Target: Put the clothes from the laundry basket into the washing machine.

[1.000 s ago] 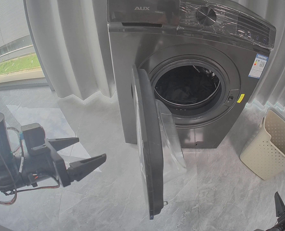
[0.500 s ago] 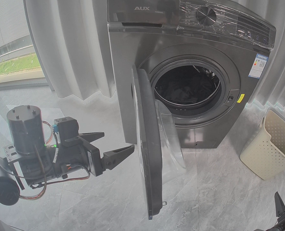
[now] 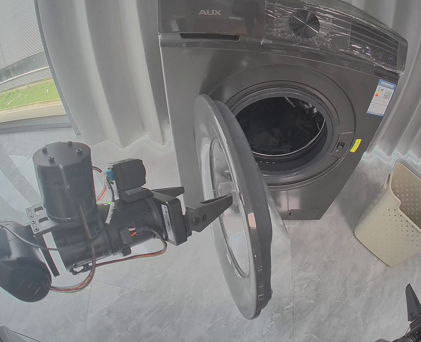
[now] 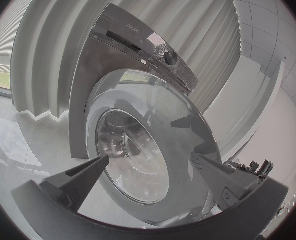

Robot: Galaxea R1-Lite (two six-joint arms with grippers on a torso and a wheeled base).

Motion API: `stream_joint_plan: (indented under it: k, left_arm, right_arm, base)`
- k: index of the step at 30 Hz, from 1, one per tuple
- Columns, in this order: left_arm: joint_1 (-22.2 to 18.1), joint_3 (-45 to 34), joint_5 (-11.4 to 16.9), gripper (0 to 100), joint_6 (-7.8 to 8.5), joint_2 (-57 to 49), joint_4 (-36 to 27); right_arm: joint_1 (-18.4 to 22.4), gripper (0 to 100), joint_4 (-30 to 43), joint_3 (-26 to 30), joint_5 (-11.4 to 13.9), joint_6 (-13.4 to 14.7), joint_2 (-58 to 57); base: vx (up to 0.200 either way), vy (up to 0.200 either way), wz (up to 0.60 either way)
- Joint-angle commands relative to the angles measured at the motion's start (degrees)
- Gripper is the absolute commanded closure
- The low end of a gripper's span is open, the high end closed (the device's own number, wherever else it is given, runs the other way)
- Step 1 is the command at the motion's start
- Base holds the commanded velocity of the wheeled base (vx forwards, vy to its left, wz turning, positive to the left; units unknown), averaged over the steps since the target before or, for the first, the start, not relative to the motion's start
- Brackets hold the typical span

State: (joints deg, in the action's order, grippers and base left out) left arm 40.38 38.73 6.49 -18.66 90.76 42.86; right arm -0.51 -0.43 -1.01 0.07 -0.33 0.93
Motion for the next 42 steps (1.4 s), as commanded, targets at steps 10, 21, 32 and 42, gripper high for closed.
stream_joint_plan:
  k: [10, 21, 32, 42]
  left_arm:
    - [-0.4, 2.0, -0.1, 0, 0.38, 3.9, 0.0]
    - [0.1, 11.4, 0.0, 0, 0.82, 11.5, 0.1]
    - [-1.1, 10.4, -0.2, 0, 1.17, 13.2, 0.2]
    - [-0.6, 25.0, -1.7, 0, -4.89, 20.3, 0.1]
  right_arm:
    - [0.0, 0, 0.0, 1.0, 0.0, 0.0, -0.9]
    - [0.0, 0, 0.0, 1.0, 0.0, 0.1, -0.9]
    - [0.0, 0, 0.0, 1.0, 0.0, 0.1, -0.9]
    - [0.0, 0, 0.0, 1.0, 0.0, 0.1, -0.9]
  base:
    - [0.0, 0.0, 0.0]
    - [0.0, 0.0, 0.0]
    - [0.0, 0.0, 0.0]
    - [0.0, 0.0, 0.0]
